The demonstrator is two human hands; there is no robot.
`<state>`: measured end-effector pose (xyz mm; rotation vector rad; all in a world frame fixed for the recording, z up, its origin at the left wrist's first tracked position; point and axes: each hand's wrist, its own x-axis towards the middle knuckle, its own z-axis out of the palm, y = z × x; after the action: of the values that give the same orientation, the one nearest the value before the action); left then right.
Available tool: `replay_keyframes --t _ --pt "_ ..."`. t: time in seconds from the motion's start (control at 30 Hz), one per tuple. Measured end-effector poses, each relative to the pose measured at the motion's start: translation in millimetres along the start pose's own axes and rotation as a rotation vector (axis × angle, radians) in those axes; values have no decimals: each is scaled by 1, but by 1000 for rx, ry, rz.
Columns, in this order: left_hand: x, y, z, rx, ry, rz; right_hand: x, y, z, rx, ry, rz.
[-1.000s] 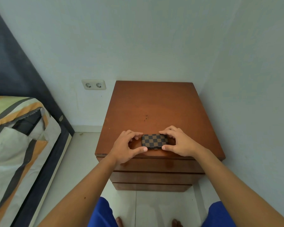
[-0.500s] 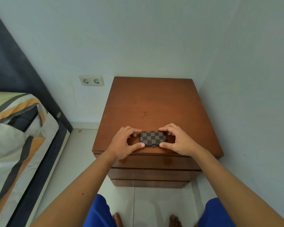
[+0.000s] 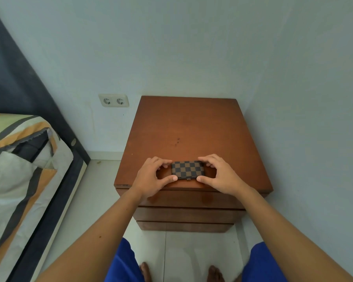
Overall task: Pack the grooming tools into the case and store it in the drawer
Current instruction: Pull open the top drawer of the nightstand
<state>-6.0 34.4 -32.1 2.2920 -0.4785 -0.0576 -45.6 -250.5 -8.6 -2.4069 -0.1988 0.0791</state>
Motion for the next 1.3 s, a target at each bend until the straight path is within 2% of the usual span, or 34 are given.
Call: replay_keyframes --t 0.13,0.27,0.33,0.43,0.5,0.67,0.87,1.3 --pt "-9 4 -4 -27 56 -28 -12 3 -9 -27 22 11" --pt "-29 -9 -12 292 218 -37 -38 15 -23 -93 82 75" --pt "-43 -22 -17 351 348 -123 -54 26 -28 -149 158 124" --pt "-65 -36 -20 252 429 -325 -81 43 -30 -137 333 287" --pt "-78 -41 -18 133 433 -417 -98 50 -28 -80 427 392" --pt "-102 -47 -16 -132 383 -276 -122 63 -21 109 489 564" --pt "-111 -42 -22 -259 394 -324 -134 72 -17 310 488 524" --pt "-135 -48 -27 -258 356 -437 -159 68 -2 369 562 574"
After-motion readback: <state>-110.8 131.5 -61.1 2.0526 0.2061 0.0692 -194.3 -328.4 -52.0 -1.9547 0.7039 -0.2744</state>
